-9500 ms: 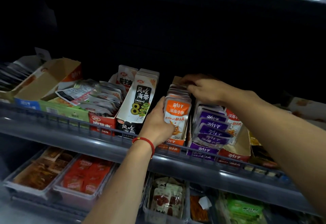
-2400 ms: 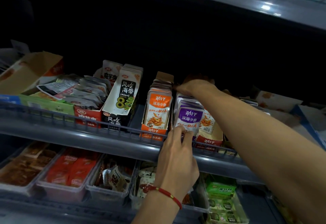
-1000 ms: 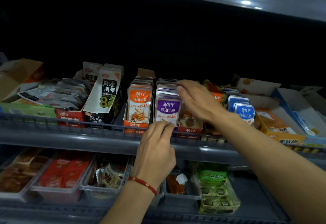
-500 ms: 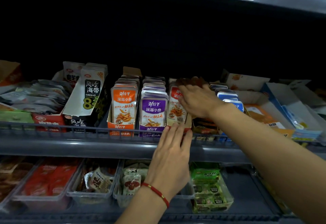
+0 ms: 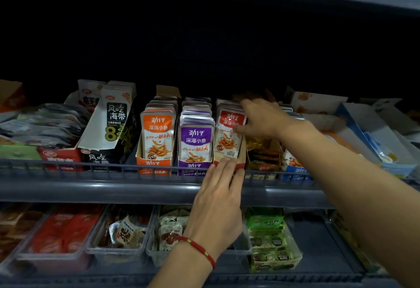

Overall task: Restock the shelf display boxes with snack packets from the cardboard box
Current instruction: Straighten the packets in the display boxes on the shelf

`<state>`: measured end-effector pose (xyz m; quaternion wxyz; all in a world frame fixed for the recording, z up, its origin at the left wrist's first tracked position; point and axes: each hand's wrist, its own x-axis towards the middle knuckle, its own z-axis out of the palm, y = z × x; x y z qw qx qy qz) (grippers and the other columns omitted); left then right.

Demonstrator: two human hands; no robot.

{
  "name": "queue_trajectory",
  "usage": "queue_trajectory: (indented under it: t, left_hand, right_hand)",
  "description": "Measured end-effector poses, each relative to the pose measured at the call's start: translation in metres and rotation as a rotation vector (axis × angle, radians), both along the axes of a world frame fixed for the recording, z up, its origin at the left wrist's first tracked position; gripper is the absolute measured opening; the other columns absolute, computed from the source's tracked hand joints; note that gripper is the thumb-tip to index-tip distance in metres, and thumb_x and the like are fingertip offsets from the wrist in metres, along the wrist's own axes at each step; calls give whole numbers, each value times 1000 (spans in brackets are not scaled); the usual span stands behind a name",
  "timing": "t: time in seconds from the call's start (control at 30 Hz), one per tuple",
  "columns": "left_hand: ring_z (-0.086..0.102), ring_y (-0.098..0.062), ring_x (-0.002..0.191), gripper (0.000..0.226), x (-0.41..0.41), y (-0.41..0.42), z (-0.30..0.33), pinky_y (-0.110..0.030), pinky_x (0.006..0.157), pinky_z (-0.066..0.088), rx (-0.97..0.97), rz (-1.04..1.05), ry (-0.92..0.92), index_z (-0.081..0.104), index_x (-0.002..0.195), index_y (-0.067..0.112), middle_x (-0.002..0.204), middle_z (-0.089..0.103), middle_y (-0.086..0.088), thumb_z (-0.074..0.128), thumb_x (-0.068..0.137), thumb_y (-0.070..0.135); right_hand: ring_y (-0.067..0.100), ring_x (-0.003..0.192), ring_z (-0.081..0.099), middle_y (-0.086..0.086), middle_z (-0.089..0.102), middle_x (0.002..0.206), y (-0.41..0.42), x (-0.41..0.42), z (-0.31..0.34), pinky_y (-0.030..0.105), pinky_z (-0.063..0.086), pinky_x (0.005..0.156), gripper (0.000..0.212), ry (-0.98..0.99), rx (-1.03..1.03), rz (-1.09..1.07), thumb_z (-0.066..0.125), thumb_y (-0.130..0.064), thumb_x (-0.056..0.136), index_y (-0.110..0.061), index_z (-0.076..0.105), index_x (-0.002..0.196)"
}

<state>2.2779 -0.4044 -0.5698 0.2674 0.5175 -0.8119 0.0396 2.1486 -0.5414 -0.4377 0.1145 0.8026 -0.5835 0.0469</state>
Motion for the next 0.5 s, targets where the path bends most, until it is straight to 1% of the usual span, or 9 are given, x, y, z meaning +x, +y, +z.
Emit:
queue_trajectory:
  t: [0.1, 0.17, 0.23, 0.3, 0.4, 0.43, 0.5]
  left_hand:
    - [38, -26, 145, 84, -1, 0, -1, -43, 119, 31, 7, -1, 5, 51, 142, 11, 153, 45, -9, 80, 63, 11]
    - [37, -26, 145, 83, -1, 0, -1, -42, 119, 31, 9, 0, 6, 51, 142, 11, 153, 45, -8, 81, 64, 12]
    - [37, -25, 145, 83, -1, 0, -1, -42, 118, 34, 5, -1, 10, 52, 141, 11, 153, 45, -8, 81, 64, 13]
    - [38, -24, 145, 82, 0, 0, 0, -42, 118, 36, 6, -6, 14, 52, 141, 11, 152, 46, -7, 81, 65, 12]
    - [38, -24, 144, 81, 1, 0, 0, -42, 117, 38, 8, -19, 24, 52, 141, 11, 151, 46, -6, 81, 65, 12]
    - [38, -23, 145, 80, 1, 0, 0, -42, 117, 38, 10, -23, 24, 52, 141, 11, 151, 46, -6, 81, 66, 12]
    - [37, -24, 145, 79, 2, 0, 0, -43, 117, 38, 6, -32, 29, 52, 141, 11, 151, 46, -6, 80, 67, 12]
  right_hand:
    - [26, 133, 49, 5, 55, 140, -3, 5, 0, 51, 25, 119, 86, 95, 54, -31, 76, -58, 79, -19, 39, 146]
    - [27, 130, 51, 6, 55, 139, -5, 12, -4, 49, 31, 115, 89, 193, 58, -24, 79, -59, 76, -19, 40, 145]
    - [27, 134, 49, 6, 52, 143, -9, 18, -6, 48, 34, 113, 92, 287, 43, -19, 81, -56, 75, -19, 38, 148]
    - [27, 135, 47, 4, 52, 144, -12, 20, -6, 47, 36, 112, 83, 319, 34, -28, 81, -49, 78, -21, 42, 145]
    - [25, 126, 55, 2, 59, 133, -18, 21, -8, 46, 42, 106, 60, 279, 51, -42, 75, -43, 86, -22, 50, 135]
    - [25, 124, 56, 2, 61, 131, -19, 21, -9, 45, 44, 105, 56, 270, 56, -46, 74, -43, 87, -23, 51, 133]
    - [24, 124, 56, 2, 61, 131, -20, 21, -9, 45, 42, 106, 54, 270, 62, -54, 73, -44, 88, -23, 51, 133]
